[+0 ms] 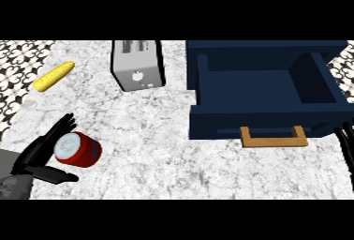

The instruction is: Pick up the can, place it into the drawer and close the drawer

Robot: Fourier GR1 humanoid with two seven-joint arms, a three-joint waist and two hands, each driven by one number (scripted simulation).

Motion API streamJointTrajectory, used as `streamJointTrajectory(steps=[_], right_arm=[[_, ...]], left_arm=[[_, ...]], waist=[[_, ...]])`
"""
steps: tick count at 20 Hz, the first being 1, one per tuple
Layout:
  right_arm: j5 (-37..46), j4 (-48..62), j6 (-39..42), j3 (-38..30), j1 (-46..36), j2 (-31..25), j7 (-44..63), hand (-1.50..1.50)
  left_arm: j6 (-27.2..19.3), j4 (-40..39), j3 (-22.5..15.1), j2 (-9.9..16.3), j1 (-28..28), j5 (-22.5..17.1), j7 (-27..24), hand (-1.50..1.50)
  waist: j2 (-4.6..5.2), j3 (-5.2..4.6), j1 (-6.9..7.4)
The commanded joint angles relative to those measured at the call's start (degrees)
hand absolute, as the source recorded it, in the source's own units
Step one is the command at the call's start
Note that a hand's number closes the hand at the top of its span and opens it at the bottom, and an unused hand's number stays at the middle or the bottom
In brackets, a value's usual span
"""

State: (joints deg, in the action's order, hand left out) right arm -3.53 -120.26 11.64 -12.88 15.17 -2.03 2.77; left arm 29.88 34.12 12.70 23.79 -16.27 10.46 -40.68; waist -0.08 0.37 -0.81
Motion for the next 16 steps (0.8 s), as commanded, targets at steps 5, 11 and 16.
streamJointTrajectory(steps=[5,11,16], right_arm=[[-1.81,2.03,0.64,-2.78,-2.0,-1.05,-0.64,-1.5],[-0.46,-6.21,0.85,0.01,3.25,0.87,3.41,-1.5],[0.19,-0.91,-0.76,-0.74,-3.87,-0.32,4.52,-1.5]], left_arm=[[3.35,-6.33,-1.17,0.33,-1.17,0.58,-8.03,-1.5],[2.22,-10.39,-1.65,-0.05,-5.1,0.73,-6.99,-1.5],[-0.78,-11.58,-3.25,-2.99,-7.42,1.8,-6.67,-1.5]], waist=[[0.2,-0.42,0.35],[0.19,-0.44,-0.08],[0.25,-0.44,0.21]])
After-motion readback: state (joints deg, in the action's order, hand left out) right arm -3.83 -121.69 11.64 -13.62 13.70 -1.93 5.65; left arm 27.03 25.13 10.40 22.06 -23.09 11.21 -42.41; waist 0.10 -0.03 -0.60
